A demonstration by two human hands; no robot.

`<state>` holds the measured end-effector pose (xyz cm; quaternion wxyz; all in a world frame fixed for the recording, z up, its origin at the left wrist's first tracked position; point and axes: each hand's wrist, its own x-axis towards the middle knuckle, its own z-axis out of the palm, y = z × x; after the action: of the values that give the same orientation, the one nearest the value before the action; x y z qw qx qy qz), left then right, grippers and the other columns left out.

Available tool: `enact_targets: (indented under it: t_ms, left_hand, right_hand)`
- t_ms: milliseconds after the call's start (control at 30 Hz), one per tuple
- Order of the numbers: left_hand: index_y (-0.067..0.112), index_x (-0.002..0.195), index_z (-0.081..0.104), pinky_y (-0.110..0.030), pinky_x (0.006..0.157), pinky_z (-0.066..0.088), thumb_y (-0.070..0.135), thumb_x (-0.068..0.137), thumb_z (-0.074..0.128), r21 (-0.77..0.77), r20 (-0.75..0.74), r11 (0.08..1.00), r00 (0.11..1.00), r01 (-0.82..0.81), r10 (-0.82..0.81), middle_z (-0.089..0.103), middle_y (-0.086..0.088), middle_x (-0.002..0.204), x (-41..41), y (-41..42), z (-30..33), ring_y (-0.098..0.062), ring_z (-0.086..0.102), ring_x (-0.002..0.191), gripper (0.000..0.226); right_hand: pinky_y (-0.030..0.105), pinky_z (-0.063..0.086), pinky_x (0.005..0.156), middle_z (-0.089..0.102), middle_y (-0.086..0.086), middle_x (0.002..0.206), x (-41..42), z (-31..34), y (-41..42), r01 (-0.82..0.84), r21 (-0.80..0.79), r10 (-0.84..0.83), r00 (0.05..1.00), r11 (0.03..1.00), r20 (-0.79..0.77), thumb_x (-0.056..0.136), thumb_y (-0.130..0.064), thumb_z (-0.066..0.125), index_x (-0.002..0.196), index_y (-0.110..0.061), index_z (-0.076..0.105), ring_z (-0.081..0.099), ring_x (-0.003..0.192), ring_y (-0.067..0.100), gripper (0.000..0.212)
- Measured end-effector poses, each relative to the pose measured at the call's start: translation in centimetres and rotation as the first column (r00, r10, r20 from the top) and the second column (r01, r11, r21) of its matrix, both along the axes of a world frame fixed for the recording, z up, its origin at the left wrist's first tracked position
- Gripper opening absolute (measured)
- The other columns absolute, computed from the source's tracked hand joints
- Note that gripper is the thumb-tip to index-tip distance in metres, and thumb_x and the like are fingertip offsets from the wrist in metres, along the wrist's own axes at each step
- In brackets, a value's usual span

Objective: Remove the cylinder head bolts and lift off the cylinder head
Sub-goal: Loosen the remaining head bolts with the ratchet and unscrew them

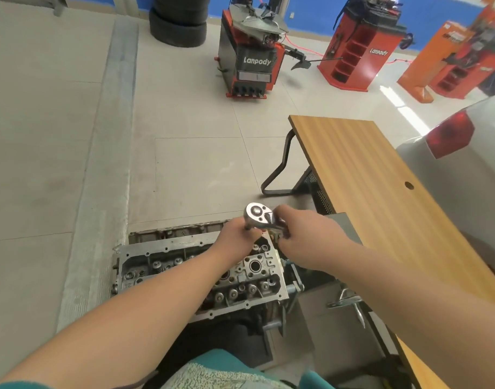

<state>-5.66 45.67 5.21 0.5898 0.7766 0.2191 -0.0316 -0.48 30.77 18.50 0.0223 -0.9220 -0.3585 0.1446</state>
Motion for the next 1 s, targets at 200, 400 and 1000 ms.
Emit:
enact_targets:
  t_ms: [200, 400, 1000]
  left_hand:
    - [0.035, 0.127, 0.064, -0.030, 0.084, 0.057, 0.029, 0.087, 0.075, -0.194, 0.222, 0.937, 0.943, 0.291, -0.247, 0.074, 0.007, 0.109, -2.2, 1.9, 3.3, -0.017, 0.070, 0.101, 0.042]
    - [0.039, 0.124, 0.059, -0.020, 0.078, 0.053, 0.042, 0.077, 0.069, 0.451, 0.182, 0.813, 0.854, 0.368, -0.487, 0.068, 0.018, 0.102, -0.6, 3.3, 10.1, -0.002, 0.067, 0.094, 0.048]
    - [0.021, 0.058, 0.048, -0.030, 0.053, 0.030, 0.039, 0.062, 0.068, 0.556, -0.061, 0.810, 0.981, 0.187, -0.185, 0.043, 0.007, 0.052, 0.2, -0.4, 10.6, -0.011, 0.034, 0.052, 0.027]
  right_hand:
    - [0.030, 0.036, 0.050, 0.052, -0.008, 0.066, 0.3, -1.9, -1.4, -0.087, 0.039, 0.077, 0.976, 0.996, 0.202, 0.099, -0.045, 0.047, 0.090, -0.031, 0.043, 0.051, 0.059, 0.016, 0.017]
    - [0.029, 0.038, 0.047, 0.039, -0.009, 0.057, 1.1, -2.3, -0.1, -0.245, -0.003, 0.223, 0.879, 0.969, 0.421, 0.095, -0.049, 0.047, 0.094, -0.026, 0.057, 0.046, 0.049, 0.022, 0.025]
    - [0.032, 0.017, 0.048, 0.039, -0.007, 0.063, 3.1, -2.8, -0.8, -0.374, -0.047, 0.368, 0.871, 0.926, 0.326, 0.094, -0.021, 0.050, 0.111, -0.022, 0.053, 0.033, 0.050, 0.016, 0.017]
